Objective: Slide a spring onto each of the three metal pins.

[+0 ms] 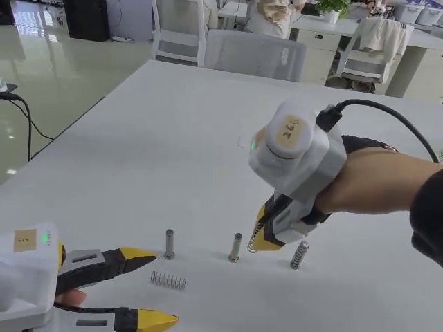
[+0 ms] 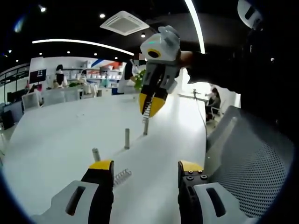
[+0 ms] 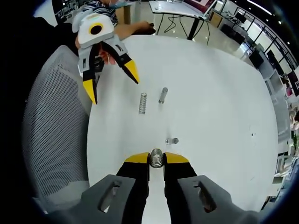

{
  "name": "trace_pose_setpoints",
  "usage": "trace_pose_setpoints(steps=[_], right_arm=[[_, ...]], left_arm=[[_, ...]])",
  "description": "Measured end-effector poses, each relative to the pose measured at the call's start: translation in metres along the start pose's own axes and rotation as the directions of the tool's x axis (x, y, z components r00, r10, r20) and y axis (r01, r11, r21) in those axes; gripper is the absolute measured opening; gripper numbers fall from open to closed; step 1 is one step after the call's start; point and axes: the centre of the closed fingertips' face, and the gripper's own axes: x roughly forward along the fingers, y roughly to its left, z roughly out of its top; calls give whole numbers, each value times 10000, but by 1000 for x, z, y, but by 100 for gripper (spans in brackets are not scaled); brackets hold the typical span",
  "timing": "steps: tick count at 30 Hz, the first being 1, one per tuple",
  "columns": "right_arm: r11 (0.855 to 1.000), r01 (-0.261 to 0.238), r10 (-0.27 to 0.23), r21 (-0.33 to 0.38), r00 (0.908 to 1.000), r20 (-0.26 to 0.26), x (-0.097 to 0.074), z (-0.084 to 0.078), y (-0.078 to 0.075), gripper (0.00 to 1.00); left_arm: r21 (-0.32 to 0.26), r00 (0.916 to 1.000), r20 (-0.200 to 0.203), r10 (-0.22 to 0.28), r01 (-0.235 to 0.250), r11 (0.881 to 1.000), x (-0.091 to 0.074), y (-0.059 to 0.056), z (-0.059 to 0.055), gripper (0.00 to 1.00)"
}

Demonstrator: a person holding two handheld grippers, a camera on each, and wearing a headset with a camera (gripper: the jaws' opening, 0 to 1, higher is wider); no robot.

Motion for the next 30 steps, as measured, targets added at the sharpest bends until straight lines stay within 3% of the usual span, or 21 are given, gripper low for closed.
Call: trace_pose_setpoints(steps=[14,30], right_arm=[[9988,454,-449,-204,9987,251,11,9,-25,8],[9994,326,-323,-145,9993,213,25,8,-31,8]], left_arm=[[-45,10000,-43,1,-1,10000,-1,2,-4,49],[-106,10000,-75,14,-14,9999,-1,4,-7,49]])
